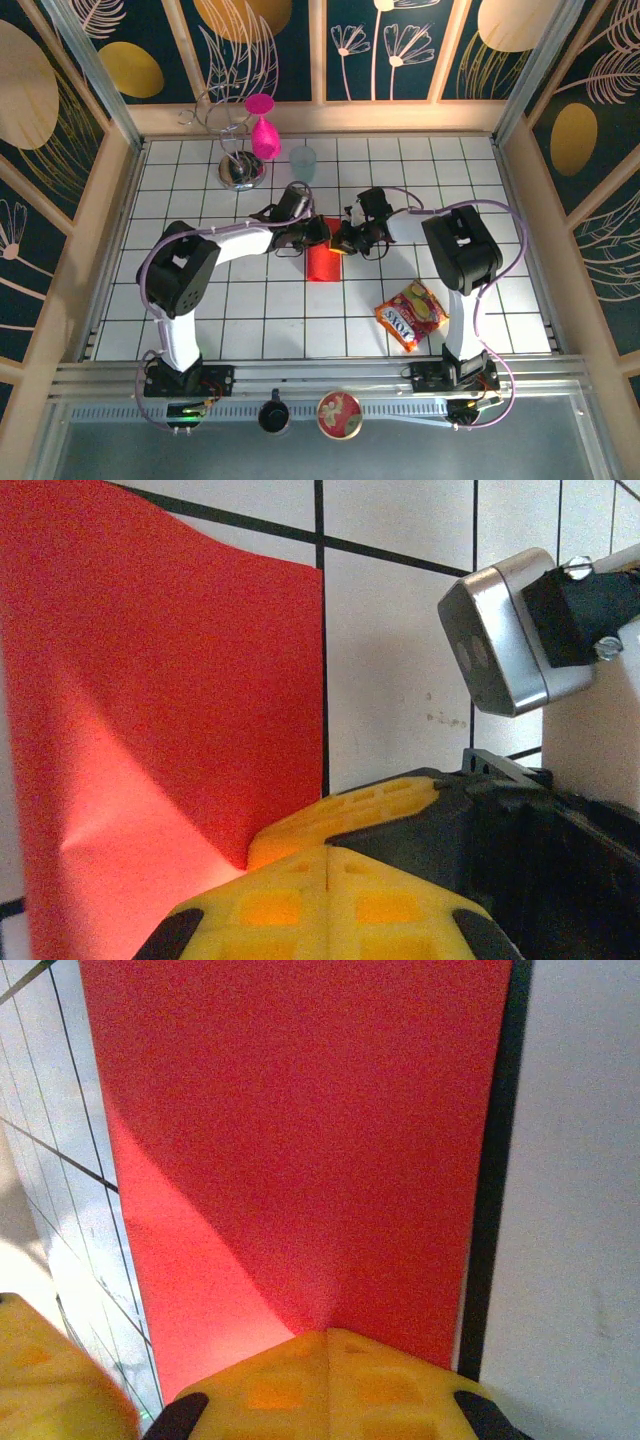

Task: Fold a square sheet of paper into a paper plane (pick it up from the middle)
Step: First fold the square sheet of paper in half at the center of the table.

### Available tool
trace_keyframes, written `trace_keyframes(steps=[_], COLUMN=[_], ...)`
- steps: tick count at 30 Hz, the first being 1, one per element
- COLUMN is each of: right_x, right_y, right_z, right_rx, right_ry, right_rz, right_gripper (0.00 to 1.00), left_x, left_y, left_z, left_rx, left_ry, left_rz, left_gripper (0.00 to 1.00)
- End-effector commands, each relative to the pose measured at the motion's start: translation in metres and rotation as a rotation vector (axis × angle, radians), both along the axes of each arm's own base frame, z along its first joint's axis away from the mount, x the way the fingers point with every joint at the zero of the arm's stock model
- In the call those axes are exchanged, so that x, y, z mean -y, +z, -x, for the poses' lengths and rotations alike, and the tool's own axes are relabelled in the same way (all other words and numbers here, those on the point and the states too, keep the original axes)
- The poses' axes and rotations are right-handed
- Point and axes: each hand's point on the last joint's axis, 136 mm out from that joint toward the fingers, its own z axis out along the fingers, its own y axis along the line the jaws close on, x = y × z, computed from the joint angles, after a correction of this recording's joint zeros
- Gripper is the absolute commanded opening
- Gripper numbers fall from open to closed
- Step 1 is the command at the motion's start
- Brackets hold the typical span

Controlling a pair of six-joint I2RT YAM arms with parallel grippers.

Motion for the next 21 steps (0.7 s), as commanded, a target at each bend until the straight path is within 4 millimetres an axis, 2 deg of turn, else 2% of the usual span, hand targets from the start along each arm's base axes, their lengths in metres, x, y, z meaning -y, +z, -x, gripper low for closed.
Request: trace_keyframes(steps=[1, 5, 14, 17, 21], right_x=[0.062, 0.062, 0.065, 0.066, 0.067], right_y=[-0.097, -0.098, -0.101, -0.103, -0.102], right_z=[0.038, 0.036, 0.037, 0.038, 0.036], right_rx=[-0.135, -0.133, -0.119, -0.115, -0.107], right_ry=[-0.041, -0.036, 0.017, 0.036, 0.041], right_rz=[0.389, 0.394, 0.42, 0.424, 0.432], right_gripper=[0.04, 0.04, 0.04, 0.04, 0.04], left_x=[0.009, 0.008, -0.009, -0.011, -0.005], left_y=[-0.004, -0.017, -0.04, -0.039, -0.015], left_z=[0.0, 0.001, 0.004, 0.005, 0.001], left_rx=[-0.022, -0.052, -0.07, -0.064, -0.022], left_ry=[-0.037, -0.051, -0.05, -0.045, -0.036], left_rz=[-0.008, -0.044, -0.154, -0.149, -0.078], left_gripper=[0.03, 0.0, 0.0, 0.0, 0.0])
